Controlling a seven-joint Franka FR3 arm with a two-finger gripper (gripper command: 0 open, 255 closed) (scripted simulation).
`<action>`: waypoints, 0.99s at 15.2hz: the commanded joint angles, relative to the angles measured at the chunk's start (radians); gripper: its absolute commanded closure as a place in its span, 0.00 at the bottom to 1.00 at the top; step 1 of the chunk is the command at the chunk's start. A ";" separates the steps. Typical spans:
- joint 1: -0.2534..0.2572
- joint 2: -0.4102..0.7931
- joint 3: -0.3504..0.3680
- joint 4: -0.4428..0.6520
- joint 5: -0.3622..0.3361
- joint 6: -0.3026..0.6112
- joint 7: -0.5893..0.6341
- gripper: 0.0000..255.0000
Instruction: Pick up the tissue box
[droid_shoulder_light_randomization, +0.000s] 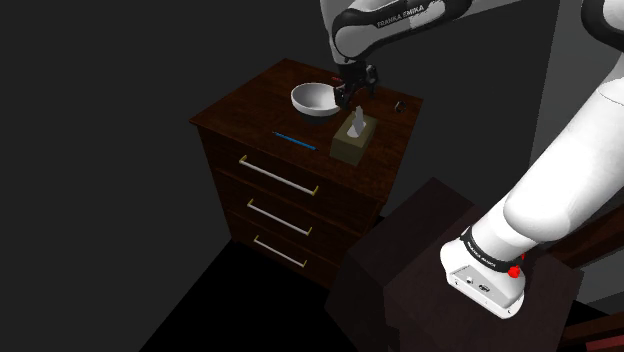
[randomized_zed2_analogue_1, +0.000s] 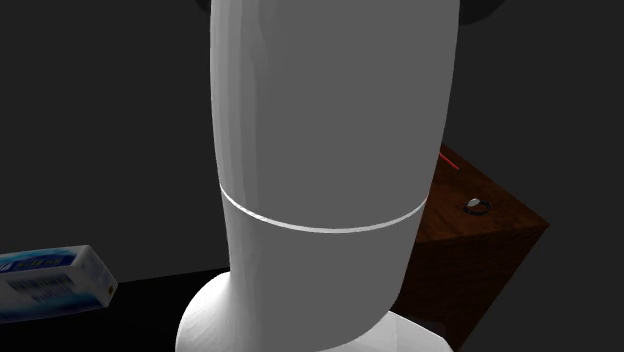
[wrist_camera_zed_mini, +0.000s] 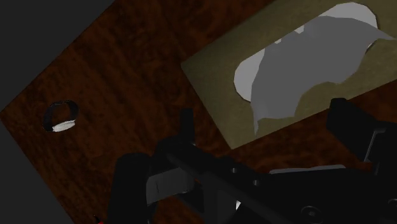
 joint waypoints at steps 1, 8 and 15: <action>0.000 0.012 -0.001 -0.011 -0.005 0.021 0.009 0.00; 0.000 0.025 -0.001 -0.030 -0.010 0.050 0.020 1.00; 0.000 0.026 -0.002 -0.029 -0.011 0.051 0.019 1.00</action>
